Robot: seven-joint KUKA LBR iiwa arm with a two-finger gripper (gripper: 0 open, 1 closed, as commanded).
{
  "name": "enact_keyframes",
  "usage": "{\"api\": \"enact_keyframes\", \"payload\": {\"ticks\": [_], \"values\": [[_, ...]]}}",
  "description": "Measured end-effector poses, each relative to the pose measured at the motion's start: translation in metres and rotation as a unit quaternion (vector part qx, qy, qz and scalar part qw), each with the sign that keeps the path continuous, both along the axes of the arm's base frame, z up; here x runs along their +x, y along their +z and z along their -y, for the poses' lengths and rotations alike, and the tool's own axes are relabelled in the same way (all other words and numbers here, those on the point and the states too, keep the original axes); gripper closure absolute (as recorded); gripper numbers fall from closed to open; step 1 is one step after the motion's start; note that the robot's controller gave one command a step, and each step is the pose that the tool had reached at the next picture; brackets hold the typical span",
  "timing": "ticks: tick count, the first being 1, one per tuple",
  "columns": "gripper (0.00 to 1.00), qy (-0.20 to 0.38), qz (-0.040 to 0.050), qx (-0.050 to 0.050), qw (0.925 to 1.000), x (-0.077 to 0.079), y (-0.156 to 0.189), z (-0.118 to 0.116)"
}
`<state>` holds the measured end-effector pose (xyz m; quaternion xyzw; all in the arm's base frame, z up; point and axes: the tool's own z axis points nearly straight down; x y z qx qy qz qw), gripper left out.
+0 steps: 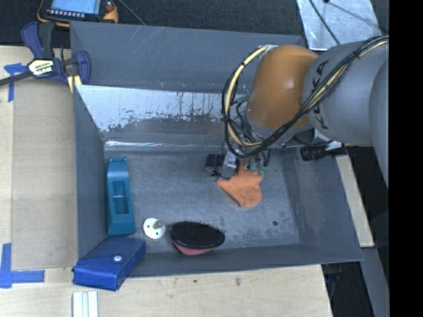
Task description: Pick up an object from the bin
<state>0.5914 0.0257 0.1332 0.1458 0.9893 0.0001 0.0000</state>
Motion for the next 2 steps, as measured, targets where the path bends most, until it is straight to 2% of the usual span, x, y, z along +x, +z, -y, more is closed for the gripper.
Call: {"api": "enact_keyframes", "payload": {"ticks": [1,2], "values": [[1.00,0.003,-0.0011,0.000,1.0000,0.011,0.029,-0.010],[1.00,0.013,-0.0007,0.000,0.9999,0.007,0.094,-0.007]]}}
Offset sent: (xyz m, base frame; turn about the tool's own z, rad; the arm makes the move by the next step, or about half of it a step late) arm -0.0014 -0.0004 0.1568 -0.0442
